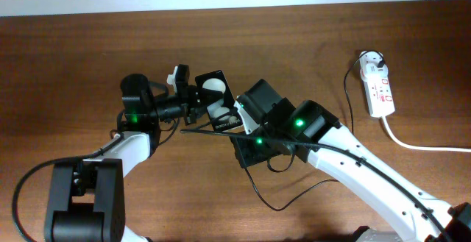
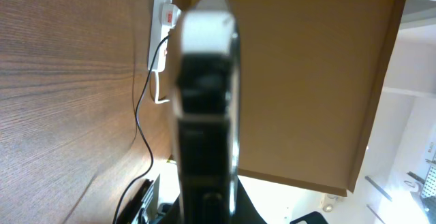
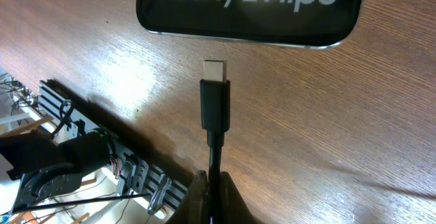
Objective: Plug charger to phone and switch on socket
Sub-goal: 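Push the cable plug up into the phone's bottom port with the right gripper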
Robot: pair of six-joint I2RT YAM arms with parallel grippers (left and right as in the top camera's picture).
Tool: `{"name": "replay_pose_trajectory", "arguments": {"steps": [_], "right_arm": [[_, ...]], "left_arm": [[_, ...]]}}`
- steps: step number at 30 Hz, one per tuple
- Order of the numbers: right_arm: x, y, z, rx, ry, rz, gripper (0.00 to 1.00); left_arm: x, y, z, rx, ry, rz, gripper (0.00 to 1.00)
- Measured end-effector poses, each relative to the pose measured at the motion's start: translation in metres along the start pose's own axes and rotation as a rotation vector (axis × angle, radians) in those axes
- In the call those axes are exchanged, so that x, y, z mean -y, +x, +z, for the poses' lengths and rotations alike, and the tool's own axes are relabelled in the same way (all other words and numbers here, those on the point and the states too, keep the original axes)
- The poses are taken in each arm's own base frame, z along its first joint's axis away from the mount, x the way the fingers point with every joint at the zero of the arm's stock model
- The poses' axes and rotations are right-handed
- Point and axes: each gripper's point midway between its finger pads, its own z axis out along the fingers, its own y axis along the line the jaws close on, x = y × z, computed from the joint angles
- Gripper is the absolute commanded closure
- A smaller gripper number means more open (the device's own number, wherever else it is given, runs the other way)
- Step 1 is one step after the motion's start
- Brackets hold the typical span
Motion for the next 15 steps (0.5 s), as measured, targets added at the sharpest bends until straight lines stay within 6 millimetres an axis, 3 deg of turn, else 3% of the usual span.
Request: {"name": "replay_pose_trajectory", "arguments": {"steps": [15], "right_arm": [[-0.002,-0.0026,0.0,0.01,-0.009,0.062,0.96]], "left_arm": [[0.0006,0.0039,0.0,-0.023,0.004,-0.003,1.0]]}}
